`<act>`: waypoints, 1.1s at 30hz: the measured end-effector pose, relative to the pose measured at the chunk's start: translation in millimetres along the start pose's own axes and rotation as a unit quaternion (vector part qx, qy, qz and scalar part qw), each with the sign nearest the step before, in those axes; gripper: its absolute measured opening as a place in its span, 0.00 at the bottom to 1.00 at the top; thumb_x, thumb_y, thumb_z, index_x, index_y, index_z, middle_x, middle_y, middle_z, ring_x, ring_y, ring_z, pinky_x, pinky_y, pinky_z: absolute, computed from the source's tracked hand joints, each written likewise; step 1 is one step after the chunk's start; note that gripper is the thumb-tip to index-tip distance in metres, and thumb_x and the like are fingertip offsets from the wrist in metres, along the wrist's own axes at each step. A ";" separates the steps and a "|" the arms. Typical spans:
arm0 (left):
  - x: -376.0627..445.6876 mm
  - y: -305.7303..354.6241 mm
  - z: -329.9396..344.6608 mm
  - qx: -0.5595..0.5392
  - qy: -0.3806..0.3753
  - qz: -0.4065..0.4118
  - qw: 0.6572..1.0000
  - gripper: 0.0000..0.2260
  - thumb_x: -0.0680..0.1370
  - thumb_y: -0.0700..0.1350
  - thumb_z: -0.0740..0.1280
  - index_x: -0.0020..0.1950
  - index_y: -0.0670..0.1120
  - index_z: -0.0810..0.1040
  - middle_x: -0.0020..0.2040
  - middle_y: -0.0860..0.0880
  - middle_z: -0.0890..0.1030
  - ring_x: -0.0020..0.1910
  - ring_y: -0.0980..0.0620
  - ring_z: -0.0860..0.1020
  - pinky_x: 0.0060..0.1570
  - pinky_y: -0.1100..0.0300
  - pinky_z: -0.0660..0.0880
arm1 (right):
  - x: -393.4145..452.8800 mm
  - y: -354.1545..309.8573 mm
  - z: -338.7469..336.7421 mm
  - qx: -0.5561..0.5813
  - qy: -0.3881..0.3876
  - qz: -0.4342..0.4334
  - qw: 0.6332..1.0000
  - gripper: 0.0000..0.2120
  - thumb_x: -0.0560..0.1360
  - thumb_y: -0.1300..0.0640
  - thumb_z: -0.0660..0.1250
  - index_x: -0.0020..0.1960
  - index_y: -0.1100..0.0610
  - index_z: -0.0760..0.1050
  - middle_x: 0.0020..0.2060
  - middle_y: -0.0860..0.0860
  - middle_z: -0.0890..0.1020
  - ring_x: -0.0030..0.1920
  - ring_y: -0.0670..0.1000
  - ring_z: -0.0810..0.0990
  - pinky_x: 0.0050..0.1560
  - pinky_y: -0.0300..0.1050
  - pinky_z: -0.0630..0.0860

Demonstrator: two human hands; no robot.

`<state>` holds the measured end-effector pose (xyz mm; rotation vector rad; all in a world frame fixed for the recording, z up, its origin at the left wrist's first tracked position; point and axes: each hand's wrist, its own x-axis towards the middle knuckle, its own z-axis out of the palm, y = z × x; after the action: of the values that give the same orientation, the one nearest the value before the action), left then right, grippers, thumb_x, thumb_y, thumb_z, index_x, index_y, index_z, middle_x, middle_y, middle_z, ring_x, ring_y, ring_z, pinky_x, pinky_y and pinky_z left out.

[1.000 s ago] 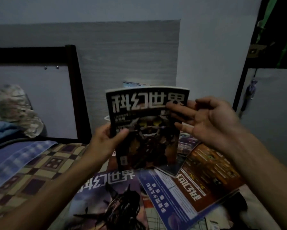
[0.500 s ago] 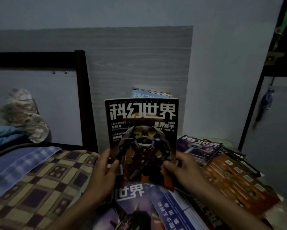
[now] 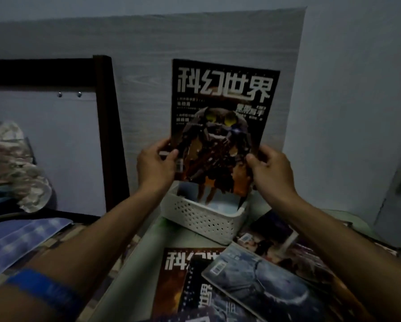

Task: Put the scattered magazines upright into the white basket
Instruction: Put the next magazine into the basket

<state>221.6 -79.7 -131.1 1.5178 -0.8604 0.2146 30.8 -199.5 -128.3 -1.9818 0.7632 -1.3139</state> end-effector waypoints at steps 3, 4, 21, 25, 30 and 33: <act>1.5 -31.8 20.4 0.042 0.003 -0.013 0.999 0.13 0.78 0.41 0.69 0.62 0.48 0.81 0.49 0.50 0.84 0.44 0.51 0.83 0.48 0.48 0.82 | 3.7 27.6 11.3 -0.033 -0.006 0.025 0.999 0.09 0.78 0.56 0.66 0.56 0.52 0.81 0.46 0.47 0.84 0.45 0.49 0.82 0.47 0.47 0.79; 0.4 -41.8 26.8 0.059 0.001 -0.017 0.998 0.12 0.77 0.40 0.69 0.61 0.47 0.82 0.48 0.49 0.84 0.43 0.52 0.82 0.48 0.49 0.82 | 2.8 37.0 14.6 -0.046 -0.005 0.030 0.998 0.09 0.78 0.56 0.67 0.57 0.54 0.81 0.45 0.48 0.83 0.45 0.48 0.80 0.46 0.43 0.76; -41.7 -53.4 43.8 0.115 -0.122 -0.029 0.985 0.17 0.79 0.45 0.66 0.68 0.51 0.71 0.67 0.49 0.73 0.66 0.49 0.72 0.65 0.47 0.72 | -26.5 60.0 26.5 -0.203 -0.050 -0.021 0.978 0.03 0.78 0.56 0.65 0.49 0.55 0.73 0.49 0.52 0.77 0.47 0.54 0.76 0.44 0.50 0.74; -100.1 -19.5 33.2 0.136 -0.151 0.084 0.975 0.17 0.76 0.42 0.66 0.65 0.46 0.74 0.65 0.44 0.74 0.64 0.44 0.72 0.63 0.49 0.72 | -74.1 58.4 -23.8 -0.237 -0.051 -0.054 0.969 0.04 0.76 0.56 0.66 0.50 0.54 0.73 0.47 0.53 0.80 0.45 0.56 0.78 0.42 0.49 0.74; -149.9 15.9 38.5 0.276 -0.233 0.107 0.926 0.21 0.76 0.51 0.67 0.66 0.46 0.70 0.66 0.44 0.69 0.60 0.41 0.73 0.50 0.51 0.74 | -110.5 66.2 -120.6 -0.419 -0.116 0.132 0.891 0.12 0.74 0.45 0.67 0.42 0.51 0.69 0.41 0.51 0.81 0.39 0.53 0.76 0.36 0.45 0.66; -164.5 19.5 46.1 0.284 -0.242 0.036 0.927 0.18 0.75 0.54 0.67 0.59 0.47 0.69 0.61 0.44 0.72 0.54 0.41 0.76 0.44 0.53 0.72 | -125.3 62.6 -145.5 -0.298 -0.172 0.192 0.919 0.14 0.72 0.42 0.70 0.40 0.52 0.72 0.36 0.48 0.81 0.37 0.49 0.79 0.34 0.43 0.68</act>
<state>78.2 -57.5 -223.4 2.1336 -1.3253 0.1503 -154.5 -172.1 -203.5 -2.2683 1.4033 -0.5056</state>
